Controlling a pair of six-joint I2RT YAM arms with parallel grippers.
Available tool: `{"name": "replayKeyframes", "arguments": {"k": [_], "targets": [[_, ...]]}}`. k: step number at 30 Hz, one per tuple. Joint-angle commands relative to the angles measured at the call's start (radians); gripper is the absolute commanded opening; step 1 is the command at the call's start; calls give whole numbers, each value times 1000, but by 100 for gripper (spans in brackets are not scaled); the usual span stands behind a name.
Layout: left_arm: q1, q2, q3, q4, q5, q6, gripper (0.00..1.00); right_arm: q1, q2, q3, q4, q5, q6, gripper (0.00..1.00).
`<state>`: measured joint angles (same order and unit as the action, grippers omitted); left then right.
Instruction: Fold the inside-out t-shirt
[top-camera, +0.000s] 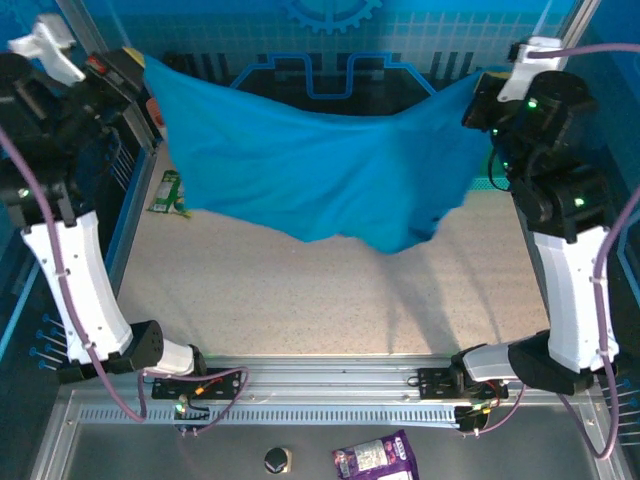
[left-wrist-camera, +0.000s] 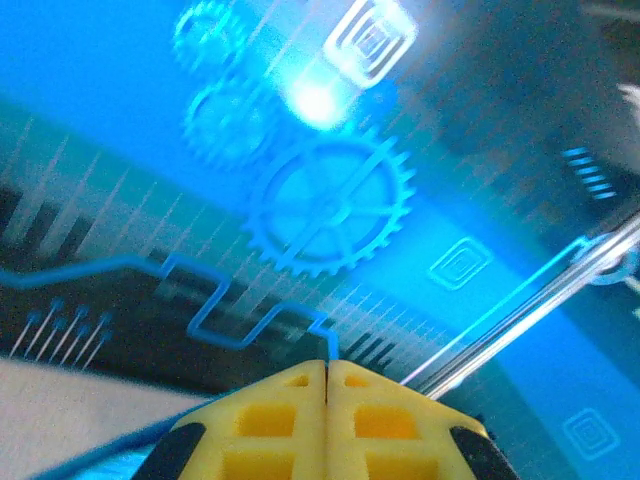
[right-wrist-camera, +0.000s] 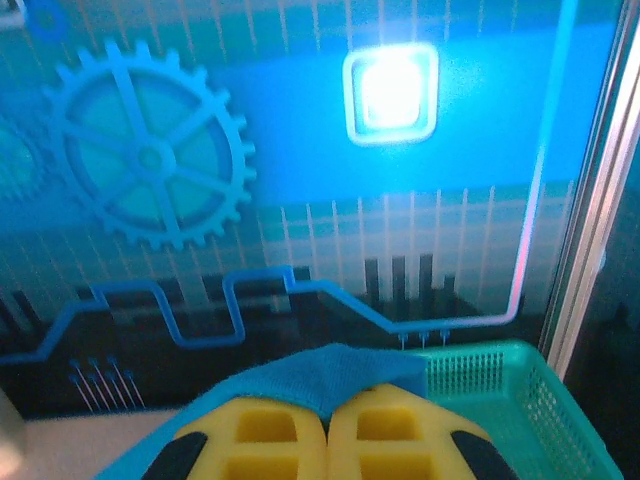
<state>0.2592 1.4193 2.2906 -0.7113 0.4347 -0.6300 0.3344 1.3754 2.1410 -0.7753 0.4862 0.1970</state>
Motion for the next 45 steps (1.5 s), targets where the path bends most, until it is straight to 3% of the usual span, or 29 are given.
{"name": "replayKeyframes", "arguments": {"k": [1, 6, 9, 11, 13, 17, 23, 27, 30, 36, 40, 45], "targets": [[8, -11, -59, -32, -16, -22, 0, -24, -25, 57, 53, 61, -38, 0], [7, -48, -310, 65, 13, -74, 0, -30, -20, 275, 89, 188, -232, 0], [8, -39, -340, 96, 12, -97, 0, -25, -59, 216, 168, 181, -231, 0], [10, -1, -279, 67, 27, -101, 0, -25, -69, 147, 169, 145, -168, 0], [34, 37, -107, -6, 26, -76, 0, -24, -67, 71, 161, 101, -99, 0], [68, 60, 155, -101, -66, -7, 0, -24, -62, -10, 157, 56, -46, 0], [-2, 1, -293, 64, 30, -106, 0, -39, -66, 94, 204, 178, -189, 0], [-3, -22, -388, 102, 19, -103, 0, -38, -64, 200, 280, 252, -301, 0], [9, -21, -332, 78, 12, -92, 0, -35, -44, 201, 252, 197, -229, 0], [77, 18, -13, -66, -29, -14, 0, -34, -13, 116, 170, 107, -101, 0], [77, 0, -106, -22, 41, -58, 0, -34, -61, 74, 216, 119, -106, 0], [92, -88, -168, 1, 14, -50, 0, -35, -123, 64, 203, 103, -112, 0]]}}
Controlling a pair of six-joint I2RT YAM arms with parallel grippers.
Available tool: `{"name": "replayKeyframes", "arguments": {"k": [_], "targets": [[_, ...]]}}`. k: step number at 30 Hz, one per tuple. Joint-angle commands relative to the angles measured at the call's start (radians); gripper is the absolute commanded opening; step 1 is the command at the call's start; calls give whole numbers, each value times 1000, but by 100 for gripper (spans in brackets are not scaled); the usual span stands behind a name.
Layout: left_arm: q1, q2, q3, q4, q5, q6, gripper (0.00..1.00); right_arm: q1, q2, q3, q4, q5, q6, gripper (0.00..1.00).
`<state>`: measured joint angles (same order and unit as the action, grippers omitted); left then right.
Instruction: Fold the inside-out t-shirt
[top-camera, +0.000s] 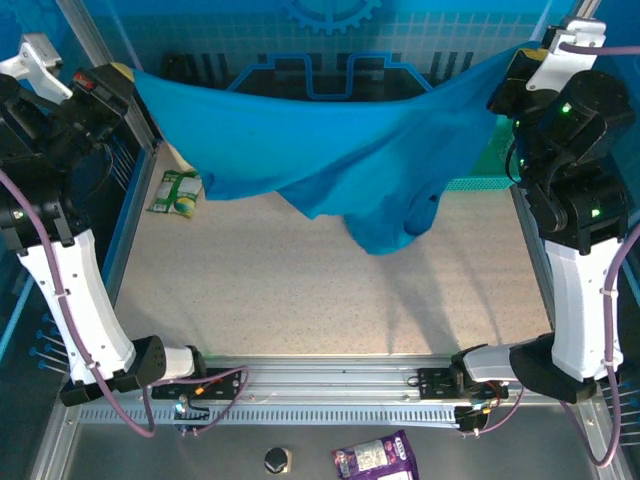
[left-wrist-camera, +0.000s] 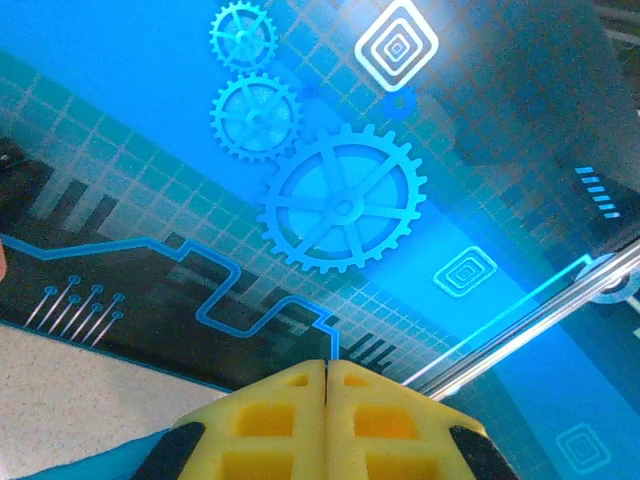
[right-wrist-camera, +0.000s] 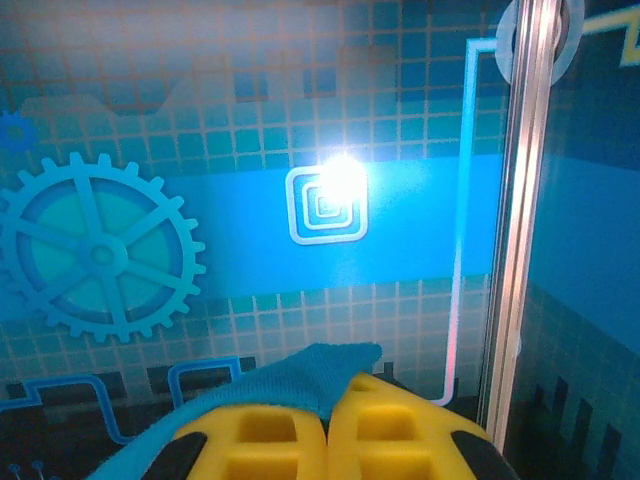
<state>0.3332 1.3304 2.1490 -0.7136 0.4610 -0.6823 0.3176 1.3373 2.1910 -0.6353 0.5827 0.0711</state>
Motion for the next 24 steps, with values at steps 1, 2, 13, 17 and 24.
{"name": "replayKeyframes", "arguments": {"k": [1, 2, 13, 17, 24], "targets": [[20, -14, -26, -6, -19, 7, 0, -17, -101, 3, 63, 4, 15, 0], [21, -35, -27, -13, -24, 12, 0, -17, -125, -16, 66, 0, 17, 0], [23, -134, 10, -73, -75, 37, 0, -15, -269, -72, 99, -44, 17, 0], [23, -61, 30, -33, -45, -3, 0, -15, -179, 15, 93, -63, -1, 0], [13, 131, -26, 77, 25, -51, 0, -20, 49, 107, 70, -81, 38, 0]]}}
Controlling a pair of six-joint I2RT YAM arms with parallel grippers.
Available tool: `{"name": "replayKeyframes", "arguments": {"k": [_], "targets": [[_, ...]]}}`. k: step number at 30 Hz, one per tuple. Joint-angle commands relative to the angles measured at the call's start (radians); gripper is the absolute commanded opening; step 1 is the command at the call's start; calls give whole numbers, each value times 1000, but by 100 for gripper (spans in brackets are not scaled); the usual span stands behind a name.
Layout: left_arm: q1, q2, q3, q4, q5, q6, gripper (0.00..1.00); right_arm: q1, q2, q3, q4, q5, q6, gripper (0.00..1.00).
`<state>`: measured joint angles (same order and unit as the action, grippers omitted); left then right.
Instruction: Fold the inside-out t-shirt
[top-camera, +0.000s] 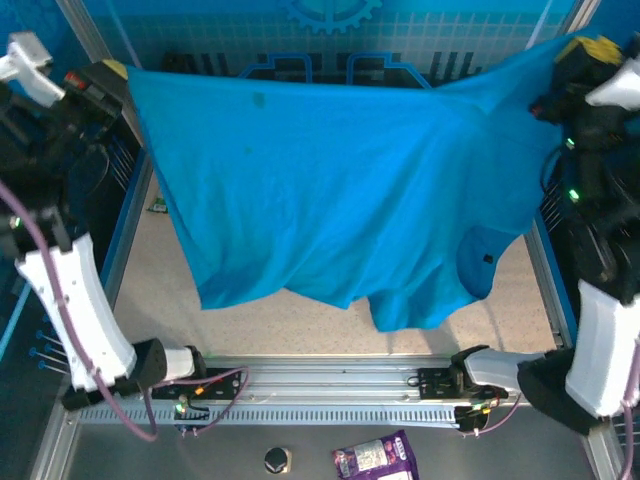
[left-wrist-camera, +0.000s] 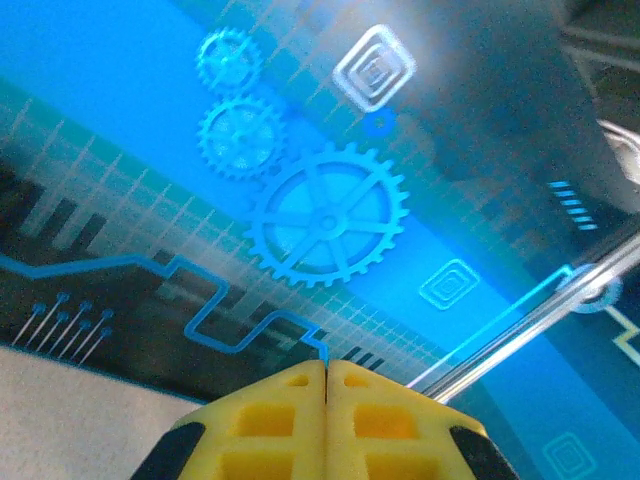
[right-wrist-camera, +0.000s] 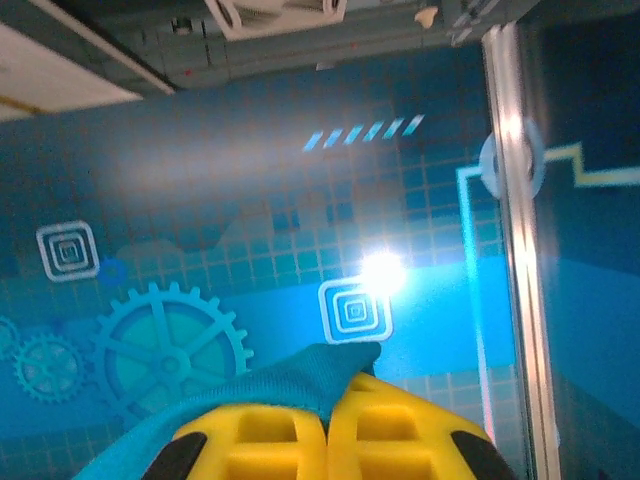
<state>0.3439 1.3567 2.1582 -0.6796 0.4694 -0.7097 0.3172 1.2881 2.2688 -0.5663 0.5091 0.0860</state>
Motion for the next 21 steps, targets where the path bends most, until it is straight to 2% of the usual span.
{"name": "replayKeyframes", "arguments": {"k": [1, 5, 8, 10, 13, 15, 17, 21], "targets": [[-3, 134, -32, 40, 18, -17, 0, -22, 130, 38, -3, -17, 36, 0], [-23, 257, -29, 92, 19, -14, 0, -35, 255, 35, 43, -40, 93, 0], [-28, 360, 35, 129, -15, -11, 0, -51, 355, 71, 130, -69, 111, 0], [-27, 457, 150, 114, -28, -13, 0, -67, 446, 178, 149, -90, 121, 0], [-22, 640, 470, 78, -18, -76, 0, -90, 606, 437, 136, -131, 140, 0], [-16, 749, 684, 75, -17, -141, 0, -96, 664, 541, 182, -154, 133, 0], [2, 777, 724, 137, -6, -208, 0, -104, 649, 524, 251, -173, 140, 0], [22, 678, 544, 236, 1, -222, 0, -121, 506, 268, 381, -212, 187, 0]]}}
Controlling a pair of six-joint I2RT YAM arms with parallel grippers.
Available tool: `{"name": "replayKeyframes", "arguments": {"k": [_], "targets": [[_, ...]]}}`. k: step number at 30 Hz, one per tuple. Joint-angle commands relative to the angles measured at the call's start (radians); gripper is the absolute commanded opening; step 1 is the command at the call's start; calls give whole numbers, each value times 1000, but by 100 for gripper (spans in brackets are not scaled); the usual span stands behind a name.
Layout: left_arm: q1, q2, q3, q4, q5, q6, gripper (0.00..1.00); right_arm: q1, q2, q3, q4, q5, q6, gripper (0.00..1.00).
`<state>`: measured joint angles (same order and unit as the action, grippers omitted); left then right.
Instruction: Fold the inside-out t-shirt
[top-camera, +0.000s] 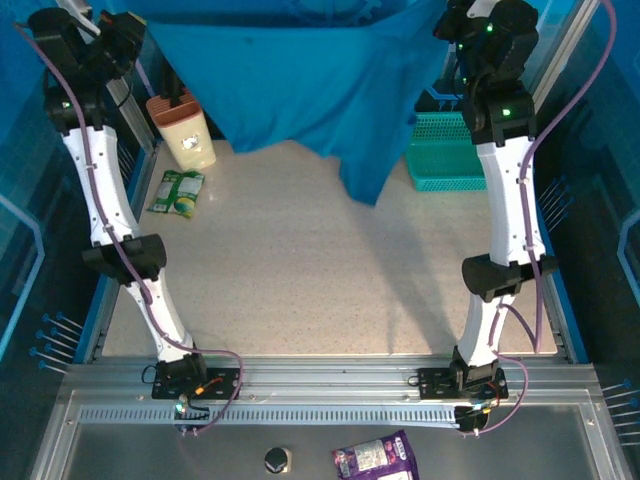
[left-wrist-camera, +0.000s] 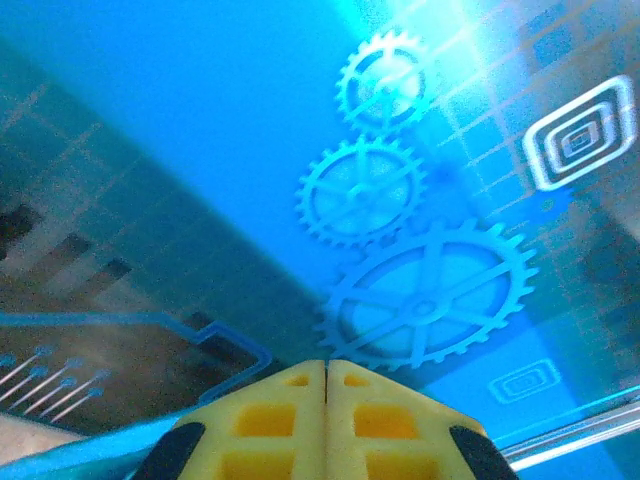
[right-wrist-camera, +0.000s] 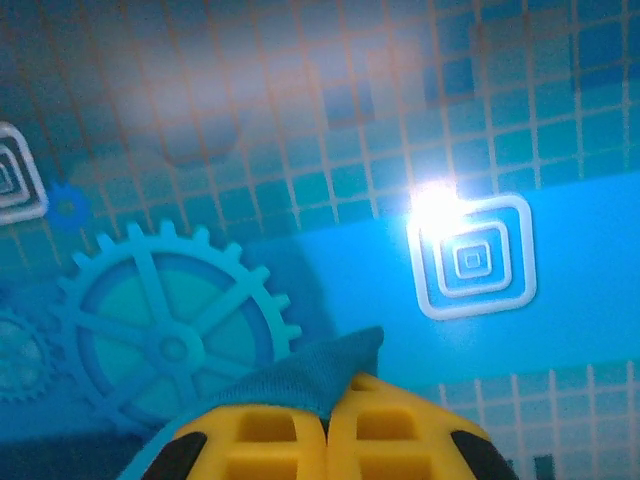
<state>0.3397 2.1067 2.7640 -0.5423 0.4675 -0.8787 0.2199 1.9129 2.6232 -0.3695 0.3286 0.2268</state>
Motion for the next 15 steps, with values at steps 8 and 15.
{"name": "replayKeyframes", "arguments": {"k": [8, 15], "targets": [[28, -350, -618, 47, 61, 115, 0, -25, -437, -690, 139, -169, 120, 0], [27, -636, -1237, -6, 3, 271, 0, 25, -675, -1186, 29, -323, 185, 0]]}}
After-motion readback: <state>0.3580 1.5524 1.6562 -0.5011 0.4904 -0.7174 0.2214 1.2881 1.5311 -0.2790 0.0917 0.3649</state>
